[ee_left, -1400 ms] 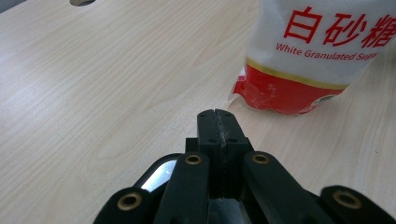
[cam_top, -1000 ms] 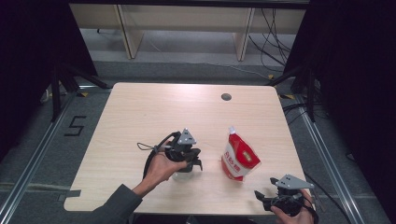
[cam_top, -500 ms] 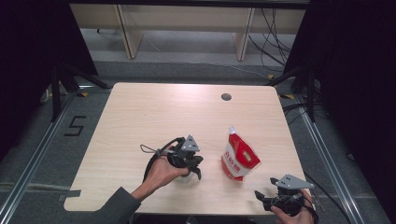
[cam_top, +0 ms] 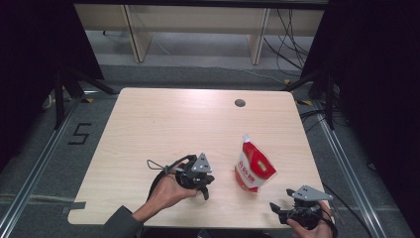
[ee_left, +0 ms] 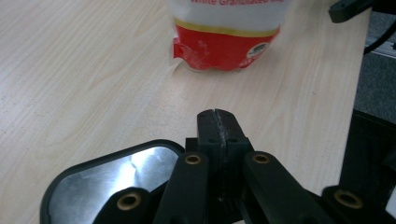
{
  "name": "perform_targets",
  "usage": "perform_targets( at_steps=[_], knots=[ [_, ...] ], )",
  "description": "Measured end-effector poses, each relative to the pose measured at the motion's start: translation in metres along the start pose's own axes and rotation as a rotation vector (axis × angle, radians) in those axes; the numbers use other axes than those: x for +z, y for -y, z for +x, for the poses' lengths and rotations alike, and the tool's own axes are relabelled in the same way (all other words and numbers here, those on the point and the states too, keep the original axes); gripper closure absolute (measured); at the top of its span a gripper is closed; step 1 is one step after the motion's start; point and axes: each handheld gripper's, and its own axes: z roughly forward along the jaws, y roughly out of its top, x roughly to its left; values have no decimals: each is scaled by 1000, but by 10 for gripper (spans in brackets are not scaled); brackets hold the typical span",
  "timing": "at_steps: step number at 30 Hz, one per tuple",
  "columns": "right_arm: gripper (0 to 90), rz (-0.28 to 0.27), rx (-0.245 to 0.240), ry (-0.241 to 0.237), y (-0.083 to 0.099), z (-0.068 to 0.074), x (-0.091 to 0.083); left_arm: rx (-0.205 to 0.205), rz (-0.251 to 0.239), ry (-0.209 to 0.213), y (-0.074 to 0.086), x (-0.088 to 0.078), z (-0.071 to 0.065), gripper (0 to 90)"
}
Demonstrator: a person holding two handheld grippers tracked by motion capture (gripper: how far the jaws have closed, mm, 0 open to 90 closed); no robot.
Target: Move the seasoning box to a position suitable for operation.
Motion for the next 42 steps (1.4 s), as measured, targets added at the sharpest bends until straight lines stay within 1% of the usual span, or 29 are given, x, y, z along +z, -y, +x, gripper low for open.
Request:
perform_targets(
  at_steps=[1,2,3,4,5,9,10,11,13,14,15,16,17,19,20,21,22,23,24,26,28,29,31,32,34,36,39,41,42],
  knots=[
    [214,5,8,-10,0,0,0,4,2,4,1,-1,-2,891],
    [214,-3,-3,5,0,0,0,9,7,5,1,-2,-4,891],
    [214,8,30,5,0,2,-1,26,10,1,2,-3,-5,889],
    [214,8,34,4,0,2,-1,30,14,4,3,-4,-7,889],
    [214,2,19,4,0,1,-1,39,22,9,3,-5,-7,889],
    [214,2,24,4,0,1,0,33,30,12,8,-10,-8,889],
    [214,13,41,-1,0,3,-1,27,22,19,10,-10,-8,888],
    [214,6,24,1,0,2,0,32,34,12,11,-12,-9,888],
    [214,6,25,0,0,2,0,40,38,5,14,-15,-9,888],
    [214,10,38,0,0,2,0,53,44,7,15,-17,-9,888],
    [214,-3,30,-1,1,1,0,43,45,-1,17,-18,-10,887],
    [214,-3,22,1,0,1,0,50,44,5,18,-19,-10,886],
    [214,-1,28,0,1,1,0,60,52,-15,21,-21,-11,886],
    [214,-1,27,-1,1,1,0,67,59,-20,26,-23,-14,890],
    [214,2,41,0,1,2,0,77,70,-30,28,-23,-14,889],
    [214,-1,11,3,0,0,0,75,68,-33,31,-23,-15,889],
    [214,-3,6,-4,0,0,1,75,65,-42,33,-25,-16,890],
    [214,-3,6,-4,0,0,1,75,65,-42,33,-25,-16,890],
    [215,1,24,2,0,1,0,85,75,-49,35,-27,-16,889],
    [215,1,24,0,0,1,0,95,81,-60,39,-31,-16,889],
    [215,-4,18,1,0,0,1,92,88,-58,42,-34,-15,889],
    [215,-7,-2,8,0,-1,1,89,82,-61,44,-35,-14,889],
    [215,-8,-1,8,0,-1,1,81,87,-63,47,-37,-12,889],
    [215,-8,-1,7,0,-1,1,88,93,-75,49,-38,-10,889],
    [215,-4,4,1,0,0,1,83,91,-87,52,-40,-9,888],
    [215,-6,-2,10,0,-1,1,76,92,-91,57,-44,-7,887],
    [215,-3,-1,8,0,-1,1,55,76,-112,65,-49,-6,885],
    [215,-3,-1,8,0,-1,1,55,75,-125,67,-50,-5,880],
    [215,-1,3,0,0,0,1,44,60,-133,73,-53,-2,874]
  ],
)
